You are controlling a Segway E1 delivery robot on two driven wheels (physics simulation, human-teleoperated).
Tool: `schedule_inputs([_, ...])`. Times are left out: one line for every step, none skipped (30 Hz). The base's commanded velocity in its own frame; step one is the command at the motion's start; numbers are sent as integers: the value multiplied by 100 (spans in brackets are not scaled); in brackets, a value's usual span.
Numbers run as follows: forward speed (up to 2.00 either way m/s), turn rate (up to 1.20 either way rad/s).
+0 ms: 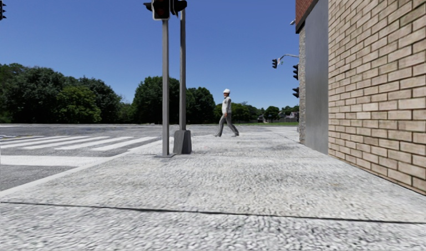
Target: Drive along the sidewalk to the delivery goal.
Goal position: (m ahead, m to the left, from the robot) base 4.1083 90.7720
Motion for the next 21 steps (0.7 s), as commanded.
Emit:
schedule_inputs([200,-17])
schedule_inputs([200,-17])
schedule_inputs([200,-17])
schedule_inputs([200,-17])
schedule_inputs([200,-17])
schedule_inputs([200,-17])
schedule_inputs([200,-16])
schedule_inputs([200,-16])
schedule_inputs([200,-2])
schedule_inputs([200,0])
schedule_inputs([200,0])
schedule_inputs([200,0])
schedule_inputs([200,0])
schedule_inputs([200,0])
schedule_inputs([200,0])
schedule_inputs([200,0])
schedule_inputs([200,0])
schedule_inputs([200,0])
schedule_inputs([200,0])
schedule_inputs([200,0])
schedule_inputs([200,0])
